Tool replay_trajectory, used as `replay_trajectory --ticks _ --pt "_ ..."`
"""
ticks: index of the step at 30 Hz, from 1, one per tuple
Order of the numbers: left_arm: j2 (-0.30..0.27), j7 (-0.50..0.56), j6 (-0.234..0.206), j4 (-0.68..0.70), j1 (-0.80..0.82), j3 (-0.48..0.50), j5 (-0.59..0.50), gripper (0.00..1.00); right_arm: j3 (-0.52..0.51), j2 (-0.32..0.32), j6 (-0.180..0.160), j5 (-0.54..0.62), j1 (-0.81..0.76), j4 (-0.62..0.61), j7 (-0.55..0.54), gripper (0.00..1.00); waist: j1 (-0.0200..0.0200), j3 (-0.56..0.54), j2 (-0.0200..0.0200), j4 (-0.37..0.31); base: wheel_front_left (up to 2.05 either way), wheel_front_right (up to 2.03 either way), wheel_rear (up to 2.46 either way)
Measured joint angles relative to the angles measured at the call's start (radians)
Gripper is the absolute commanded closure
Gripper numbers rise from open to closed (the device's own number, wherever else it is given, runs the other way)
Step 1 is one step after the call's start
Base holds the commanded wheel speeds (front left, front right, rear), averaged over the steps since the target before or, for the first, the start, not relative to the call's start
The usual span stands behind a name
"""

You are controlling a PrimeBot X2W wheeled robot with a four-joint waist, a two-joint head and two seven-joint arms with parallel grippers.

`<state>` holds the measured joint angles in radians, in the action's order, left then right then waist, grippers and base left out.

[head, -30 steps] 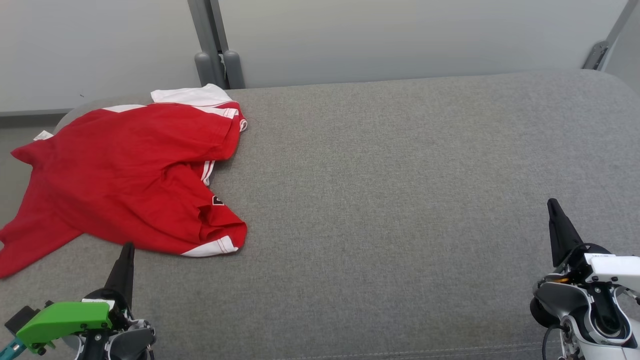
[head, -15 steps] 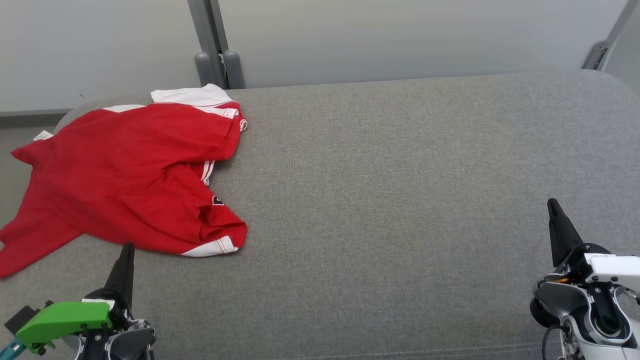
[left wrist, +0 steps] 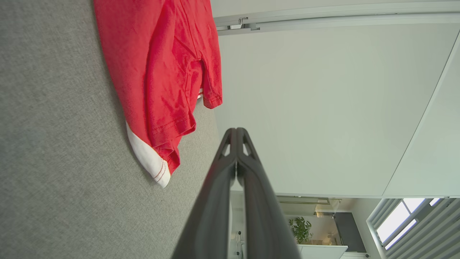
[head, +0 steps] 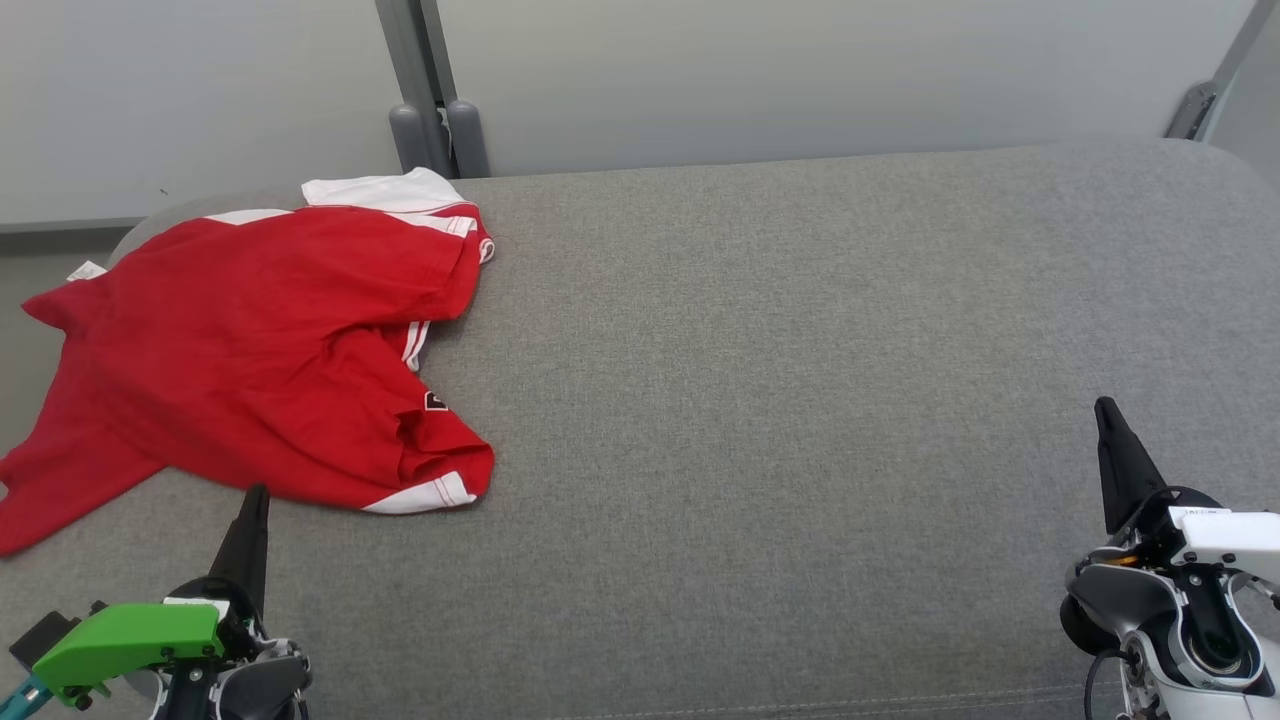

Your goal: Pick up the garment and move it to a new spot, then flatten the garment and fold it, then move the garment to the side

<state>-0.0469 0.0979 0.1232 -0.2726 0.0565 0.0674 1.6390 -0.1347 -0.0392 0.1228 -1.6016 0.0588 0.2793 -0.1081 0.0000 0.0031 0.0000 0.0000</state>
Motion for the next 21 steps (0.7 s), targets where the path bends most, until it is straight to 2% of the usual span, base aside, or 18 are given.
replay_trajectory --ticks 17,18,21 --pt "0.0 0.003 0.0 0.0 0.0 0.0 -0.007 1.0 0.0 0.0 0.0 0.0 0.0 0.0 0.0 1.0 0.0 0.0 0.0 0.0 0.0 0.0 0.0" --pt "0.0 0.003 0.0 0.0 0.0 0.0 -0.007 0.0 0.0 0.0 0.0 0.0 0.0 0.0 0.0 0.0 0.0 0.0 0.0 0.0 0.0 0.0 0.0" --pt "0.004 0.002 -0.001 -0.017 -0.008 -0.003 -0.007 0.0 0.001 0.006 0.0 0.0 -0.011 0.016 0.0 0.0 0.0 0.0 0.0 0.0 0.0 0.0 0.0"
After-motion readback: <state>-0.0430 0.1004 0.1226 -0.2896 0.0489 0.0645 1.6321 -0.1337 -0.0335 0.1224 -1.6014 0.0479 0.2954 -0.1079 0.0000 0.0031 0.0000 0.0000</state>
